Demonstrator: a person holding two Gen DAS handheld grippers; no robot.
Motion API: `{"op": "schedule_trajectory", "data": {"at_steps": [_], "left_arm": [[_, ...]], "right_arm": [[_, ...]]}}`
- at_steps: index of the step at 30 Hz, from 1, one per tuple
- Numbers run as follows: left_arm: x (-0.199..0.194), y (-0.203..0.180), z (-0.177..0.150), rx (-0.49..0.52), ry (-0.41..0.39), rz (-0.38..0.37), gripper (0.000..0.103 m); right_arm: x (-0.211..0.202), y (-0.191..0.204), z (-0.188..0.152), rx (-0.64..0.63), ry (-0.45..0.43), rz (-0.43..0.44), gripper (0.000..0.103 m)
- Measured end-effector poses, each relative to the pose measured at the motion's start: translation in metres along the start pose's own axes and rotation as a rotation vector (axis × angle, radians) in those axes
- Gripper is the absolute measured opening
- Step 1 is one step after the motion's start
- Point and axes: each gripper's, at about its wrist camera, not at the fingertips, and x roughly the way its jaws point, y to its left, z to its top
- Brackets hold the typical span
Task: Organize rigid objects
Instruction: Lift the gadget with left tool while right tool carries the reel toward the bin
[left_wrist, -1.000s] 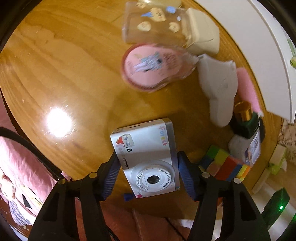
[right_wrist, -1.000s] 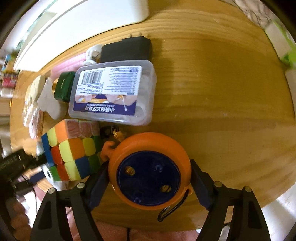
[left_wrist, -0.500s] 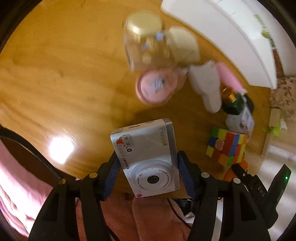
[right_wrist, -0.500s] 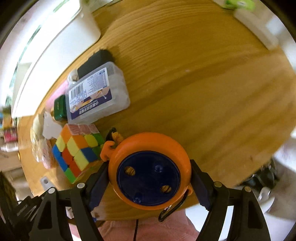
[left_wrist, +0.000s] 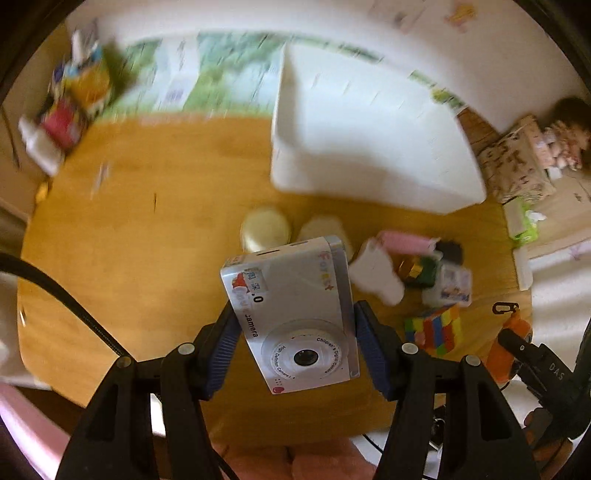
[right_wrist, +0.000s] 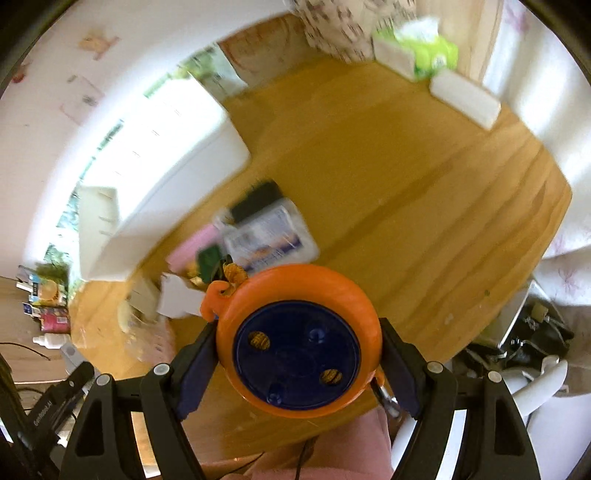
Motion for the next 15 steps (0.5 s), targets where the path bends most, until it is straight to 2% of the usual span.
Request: {"op": "schedule_trajectory", "data": {"at_steps": [4,10,15], "left_arm": [[-0.011,-0.019,0.024,0.064,-0.079,-0.02,0.064],[-0.029,-0.04,0.043,0.125,-0.198,-0.041,0.064],[-0.035,-0.056,0.055,0.153,-0.286,-0.023,0.064]], "right_arm": [[-0.011,0.022,0.007,-0.018,-0.064,0.024,0.081],[-0.024,0.048,0.03,-0.052,-0.125,0.087,0.081],[-0.025,0.066,0.053,-0.121,-0.157,0.121,0.081]]}}
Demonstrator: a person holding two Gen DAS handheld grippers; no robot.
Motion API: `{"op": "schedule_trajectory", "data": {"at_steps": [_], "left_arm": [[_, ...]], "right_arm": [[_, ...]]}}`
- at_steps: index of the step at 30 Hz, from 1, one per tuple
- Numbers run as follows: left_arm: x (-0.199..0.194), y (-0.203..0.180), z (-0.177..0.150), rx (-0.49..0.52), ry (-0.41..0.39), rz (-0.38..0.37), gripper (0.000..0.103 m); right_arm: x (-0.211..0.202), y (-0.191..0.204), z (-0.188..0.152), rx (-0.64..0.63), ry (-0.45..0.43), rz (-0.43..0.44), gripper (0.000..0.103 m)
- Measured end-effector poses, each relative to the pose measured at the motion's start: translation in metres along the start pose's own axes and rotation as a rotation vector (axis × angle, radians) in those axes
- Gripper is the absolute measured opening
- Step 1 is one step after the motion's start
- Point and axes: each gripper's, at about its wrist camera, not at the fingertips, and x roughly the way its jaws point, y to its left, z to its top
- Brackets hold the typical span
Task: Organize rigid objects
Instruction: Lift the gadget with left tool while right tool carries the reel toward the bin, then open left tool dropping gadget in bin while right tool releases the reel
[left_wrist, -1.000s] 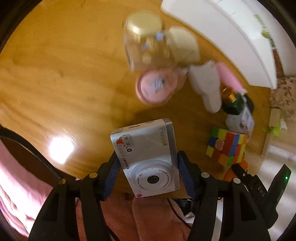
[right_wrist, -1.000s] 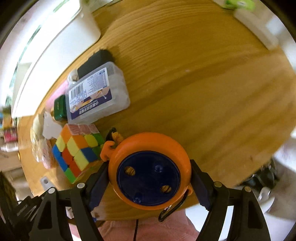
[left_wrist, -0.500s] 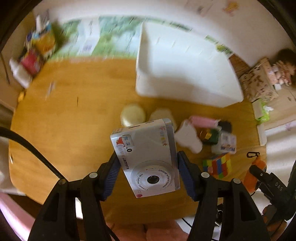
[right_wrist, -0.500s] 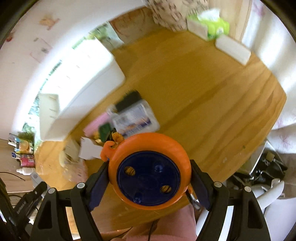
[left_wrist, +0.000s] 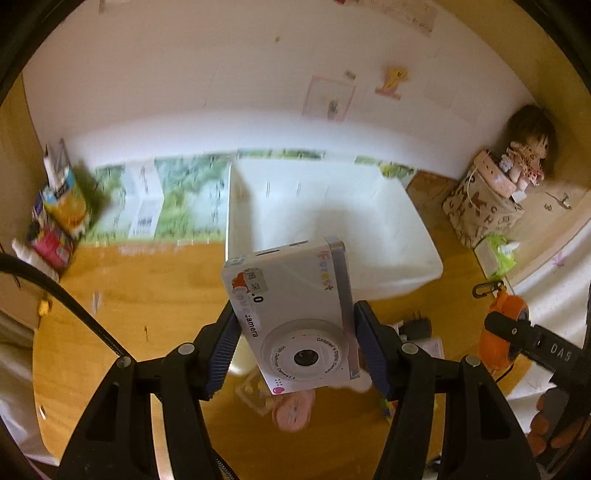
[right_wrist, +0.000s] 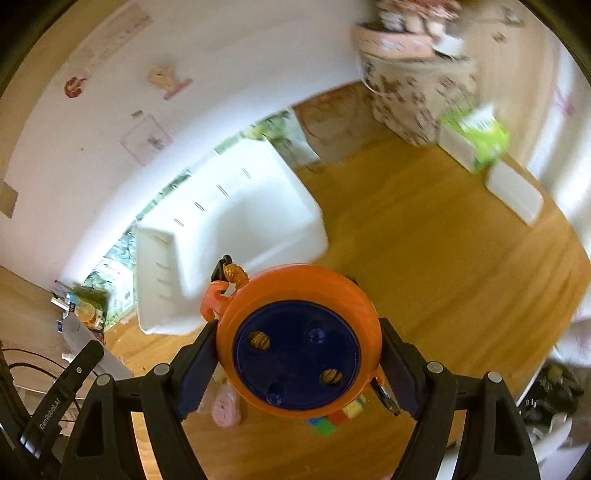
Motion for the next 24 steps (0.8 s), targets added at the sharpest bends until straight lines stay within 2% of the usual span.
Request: {"op": "schedule_trajectory", "data": {"at_steps": [12,19,24], "left_arm": [[0.039,-0.02,0.026,-0.051,-0.12,0.007,0.065],[0.052,-0.026,0.03,-0.08,-0.206,0.028,0.065],[0.067,-0.03,0.039,-0.08,-0.22,0.024,0.065]], "right_arm": [[0.044,0.028,0.06,-0.27,-0.062,0.133,0.081],[0.074,0.045,0.068,-0.429,-0.074,0.209,0.081],[0.089,0.056,0.071,-0.497,-0.087,0.263,0.081]]}}
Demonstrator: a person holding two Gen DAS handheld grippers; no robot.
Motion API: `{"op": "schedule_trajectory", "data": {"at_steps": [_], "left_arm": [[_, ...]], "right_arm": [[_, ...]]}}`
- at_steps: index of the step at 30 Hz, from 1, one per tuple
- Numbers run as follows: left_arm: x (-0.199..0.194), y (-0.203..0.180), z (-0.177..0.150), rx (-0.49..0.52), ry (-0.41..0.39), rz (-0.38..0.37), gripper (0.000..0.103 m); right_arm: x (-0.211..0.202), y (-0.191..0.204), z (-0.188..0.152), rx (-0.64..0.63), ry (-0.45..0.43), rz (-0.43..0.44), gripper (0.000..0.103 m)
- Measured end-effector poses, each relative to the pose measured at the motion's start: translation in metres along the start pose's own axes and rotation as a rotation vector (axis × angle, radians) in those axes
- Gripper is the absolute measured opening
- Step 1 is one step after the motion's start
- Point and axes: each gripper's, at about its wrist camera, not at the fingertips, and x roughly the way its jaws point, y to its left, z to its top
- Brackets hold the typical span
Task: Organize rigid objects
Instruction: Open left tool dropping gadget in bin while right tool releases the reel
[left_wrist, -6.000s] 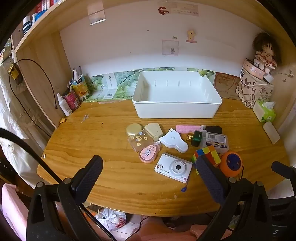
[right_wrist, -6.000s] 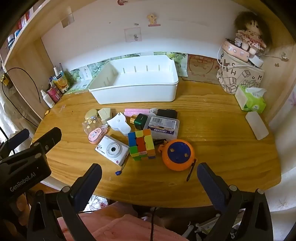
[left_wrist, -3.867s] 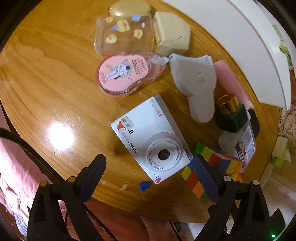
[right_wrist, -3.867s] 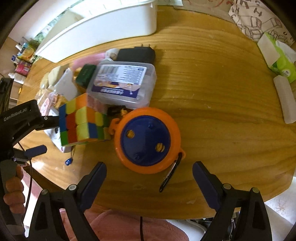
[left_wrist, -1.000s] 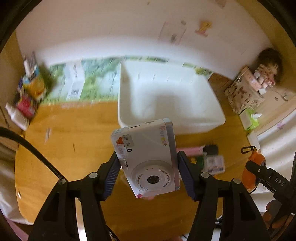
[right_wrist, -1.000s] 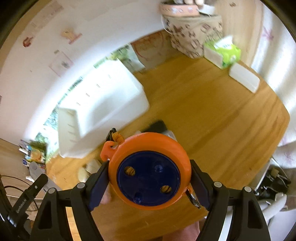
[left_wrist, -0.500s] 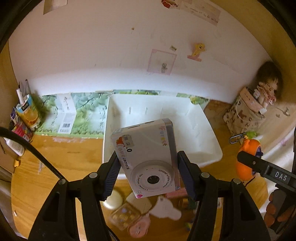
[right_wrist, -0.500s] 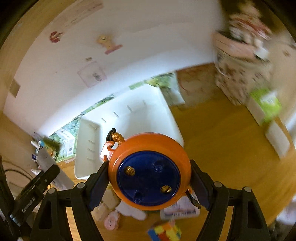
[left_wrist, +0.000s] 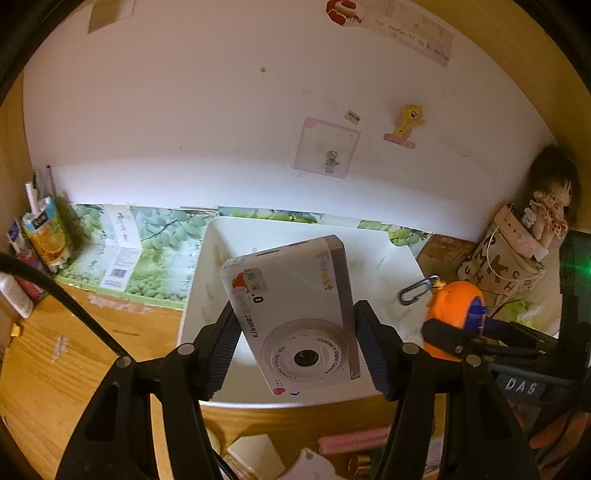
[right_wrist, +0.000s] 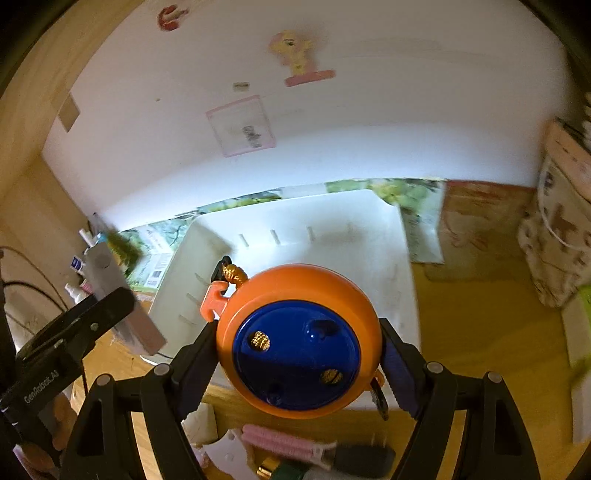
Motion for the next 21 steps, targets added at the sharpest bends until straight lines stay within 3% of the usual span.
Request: {"op": "schedule_trajectory", "data": {"at_steps": [7,16,18,21], "left_arm": [[0.017,-0.003,0.006,-0.019,-0.015,0.047,0.065],[0.03,0.001,0.012,-0.087,0.016,0.076,0.066],[0.028,0.003,0.014,-0.097,-0.011,0.078,0.066],[0.018,0.0,0.02,-0.066,-0.069,0.11,0.078]], "right_arm": [[0.013,0.002,0.005,-0.099,-0.047,0.012,0.081],[0.031,-0.005,0.004,-0.115,0.001,0.024,0.082],[0.034,-0.007,0.003,-0.108,0.015,0.018,0.082],[0.04,-0.012,0.003,-0.081,0.048,0.003,0.082]]}}
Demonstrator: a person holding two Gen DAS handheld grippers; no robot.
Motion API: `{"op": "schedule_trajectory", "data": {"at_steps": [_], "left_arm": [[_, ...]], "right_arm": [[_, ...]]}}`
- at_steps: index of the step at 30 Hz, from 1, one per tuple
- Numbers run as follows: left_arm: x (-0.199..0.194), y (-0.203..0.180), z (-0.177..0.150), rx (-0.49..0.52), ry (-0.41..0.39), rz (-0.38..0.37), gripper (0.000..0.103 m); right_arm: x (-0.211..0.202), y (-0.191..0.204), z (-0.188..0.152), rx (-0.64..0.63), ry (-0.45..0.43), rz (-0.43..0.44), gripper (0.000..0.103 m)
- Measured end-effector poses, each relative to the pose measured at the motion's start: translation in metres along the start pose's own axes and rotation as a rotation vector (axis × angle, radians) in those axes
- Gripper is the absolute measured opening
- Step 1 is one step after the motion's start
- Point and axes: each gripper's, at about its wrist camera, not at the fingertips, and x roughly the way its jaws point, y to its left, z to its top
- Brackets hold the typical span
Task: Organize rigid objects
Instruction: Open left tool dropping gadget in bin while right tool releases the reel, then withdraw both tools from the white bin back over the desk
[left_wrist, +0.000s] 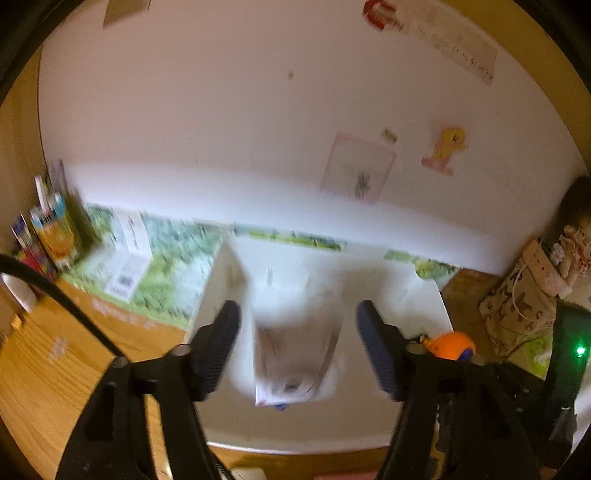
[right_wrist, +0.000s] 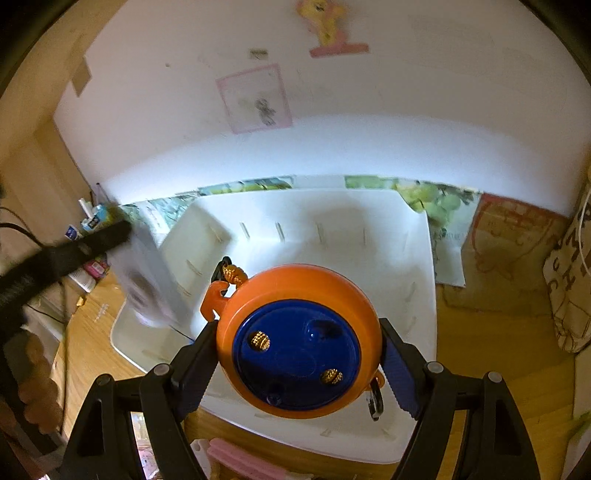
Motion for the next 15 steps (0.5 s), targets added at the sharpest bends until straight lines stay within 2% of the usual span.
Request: {"op": "schedule_trajectory", "data": {"at_steps": [1,5,15], "left_arm": [[-0.004,-0.001,0.002,0.011,-0.021,0.007,0.083],[-0.015,0.0,0.008,0.023,-0.052,0.011,0.084],[-0.061,0.01,0.005,-0.01,-0.108,-0.02,0.085]], "right_arm": [[0.002,-0.002,0.0,0.012,0.012,0.0,0.082],[-0.01,-0.005,0.002,0.056,-0.029,0.014,0.084],[-0.054,0.018,0.007,0.027,-0.121,-0.006,0.084]]}}
